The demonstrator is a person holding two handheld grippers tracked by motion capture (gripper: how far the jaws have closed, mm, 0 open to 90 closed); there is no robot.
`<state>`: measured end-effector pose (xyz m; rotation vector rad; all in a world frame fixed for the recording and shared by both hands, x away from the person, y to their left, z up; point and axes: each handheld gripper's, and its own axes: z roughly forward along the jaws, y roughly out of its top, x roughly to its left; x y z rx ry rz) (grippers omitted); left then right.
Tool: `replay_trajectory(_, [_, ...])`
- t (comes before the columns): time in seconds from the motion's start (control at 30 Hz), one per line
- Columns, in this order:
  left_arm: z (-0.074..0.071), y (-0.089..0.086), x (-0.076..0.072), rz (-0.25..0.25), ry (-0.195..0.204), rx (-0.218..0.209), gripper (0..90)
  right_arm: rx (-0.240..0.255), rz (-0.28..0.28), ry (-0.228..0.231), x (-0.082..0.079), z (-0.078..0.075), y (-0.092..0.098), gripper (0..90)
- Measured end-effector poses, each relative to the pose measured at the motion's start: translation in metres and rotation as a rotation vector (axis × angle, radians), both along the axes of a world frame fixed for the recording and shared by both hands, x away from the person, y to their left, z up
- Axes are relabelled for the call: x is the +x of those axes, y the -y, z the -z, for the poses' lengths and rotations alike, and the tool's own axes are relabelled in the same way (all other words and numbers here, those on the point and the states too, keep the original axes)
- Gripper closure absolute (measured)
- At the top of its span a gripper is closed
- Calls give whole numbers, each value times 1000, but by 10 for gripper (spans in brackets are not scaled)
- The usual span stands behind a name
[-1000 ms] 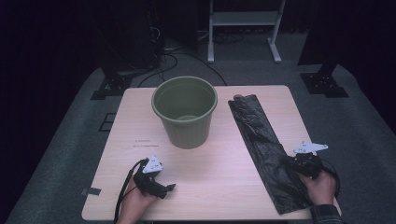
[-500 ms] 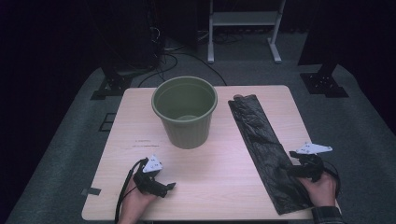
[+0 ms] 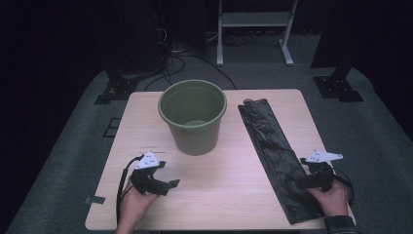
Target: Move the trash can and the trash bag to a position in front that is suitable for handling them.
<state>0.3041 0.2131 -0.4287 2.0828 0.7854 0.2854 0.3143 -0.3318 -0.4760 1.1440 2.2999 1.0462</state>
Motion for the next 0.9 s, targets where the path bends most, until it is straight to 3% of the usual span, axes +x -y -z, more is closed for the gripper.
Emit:
replay_trajectory(0.03, [0, 0, 0, 0, 0, 0, 90, 0, 0, 0, 0, 0, 0, 117])
replay_trajectory(0.07, [-9, -1, 1, -1, 3, -23, 91, 3, -1, 0, 0, 0, 0, 117])
replay_trajectory(0.27, [-30, -1, 6, 7, 13, -30, 92, -8, -1, -1, -1, 0, 0, 119])
replay_trajectory(0.63, [-79, -2, 33, 6, 22, -50, 91, -14, -1, -1, -1, 0, 0, 122])
replay_trajectory(0.9, [-103, -1, 51, -26, 17, -68, 92, -27, 5, -1, -1, 0, 0, 123])
